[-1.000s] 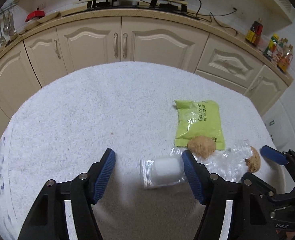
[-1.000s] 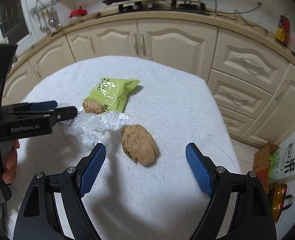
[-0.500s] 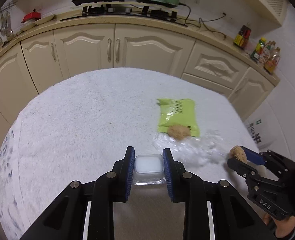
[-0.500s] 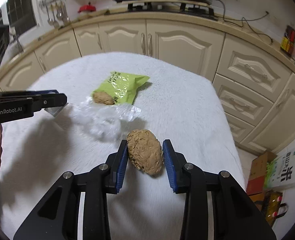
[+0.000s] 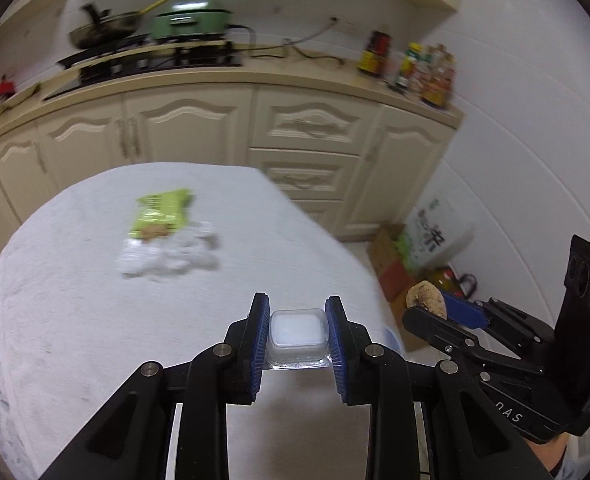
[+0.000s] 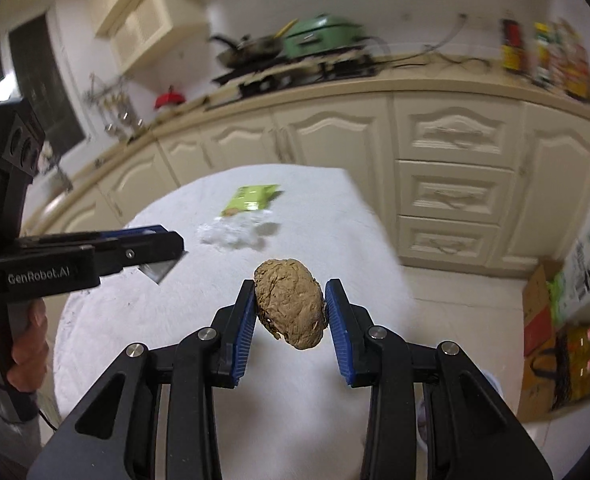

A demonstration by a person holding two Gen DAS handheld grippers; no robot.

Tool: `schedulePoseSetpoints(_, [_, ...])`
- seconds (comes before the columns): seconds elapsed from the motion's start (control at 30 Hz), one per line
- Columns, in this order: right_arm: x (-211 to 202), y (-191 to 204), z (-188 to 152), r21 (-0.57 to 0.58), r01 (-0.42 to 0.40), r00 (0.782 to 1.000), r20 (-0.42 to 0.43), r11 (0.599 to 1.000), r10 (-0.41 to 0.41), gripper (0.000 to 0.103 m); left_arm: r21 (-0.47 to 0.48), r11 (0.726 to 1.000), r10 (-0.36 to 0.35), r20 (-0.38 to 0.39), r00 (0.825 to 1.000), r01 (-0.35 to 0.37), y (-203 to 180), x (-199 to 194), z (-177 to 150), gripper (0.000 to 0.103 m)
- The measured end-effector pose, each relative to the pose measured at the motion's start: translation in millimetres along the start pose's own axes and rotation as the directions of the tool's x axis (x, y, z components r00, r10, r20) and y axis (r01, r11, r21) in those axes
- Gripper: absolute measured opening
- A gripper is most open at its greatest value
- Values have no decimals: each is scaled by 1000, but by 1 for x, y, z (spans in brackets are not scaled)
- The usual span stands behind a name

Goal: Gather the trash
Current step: 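Carry the cup with the left tool while the right tool carries the roll to the bin, then open both tools over the blue bin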

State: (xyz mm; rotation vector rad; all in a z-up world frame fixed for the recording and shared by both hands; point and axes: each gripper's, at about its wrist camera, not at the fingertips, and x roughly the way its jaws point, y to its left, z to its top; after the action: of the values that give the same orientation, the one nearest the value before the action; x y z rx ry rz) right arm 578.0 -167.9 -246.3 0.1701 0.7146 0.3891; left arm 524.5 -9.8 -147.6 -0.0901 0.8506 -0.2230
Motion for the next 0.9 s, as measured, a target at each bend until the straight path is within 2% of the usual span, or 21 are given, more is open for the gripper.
schedulePoseSetpoints(0.2, [-61,-84,-53,174,94,994,34,980,-102,35,143,987,-58,-82,995,70,-109,52,-5,24])
schedulePoseSetpoints(0.4, [-81,-163,-107,318,183,982,-11,930,-190,35,261,957,-68,-226,972,127,-202,137,-13,24])
schedulePoseSetpoints(0.57, [-75,-216,-139,410,212,977,-56,887,-208,35,314,941,-21,-311,950,123,-247,203,-10,25])
schedulePoseSetpoints(0.67, [-64,-239,-152,450,222,975,-81,865,-208,35,351,929,7,-334,942,118,-270,239,-1,25])
schedulePoseSetpoints(0.77, [-54,-255,-163,473,227,974,-98,851,-205,35,343,932,14,-352,936,115,-282,271,11,26])
schedulePoseSetpoints(0.83, [-49,-262,-166,483,228,974,-102,845,-205,36,328,939,10,-336,942,107,-285,285,19,32])
schedulePoseSetpoints(0.87, [-45,-266,-167,487,230,973,-105,842,-205,36,332,938,14,-330,944,102,-285,292,19,46])
schedulePoseSetpoints(0.9, [-42,-269,-167,491,230,973,-108,840,-203,36,339,936,23,-321,947,92,-283,297,19,65])
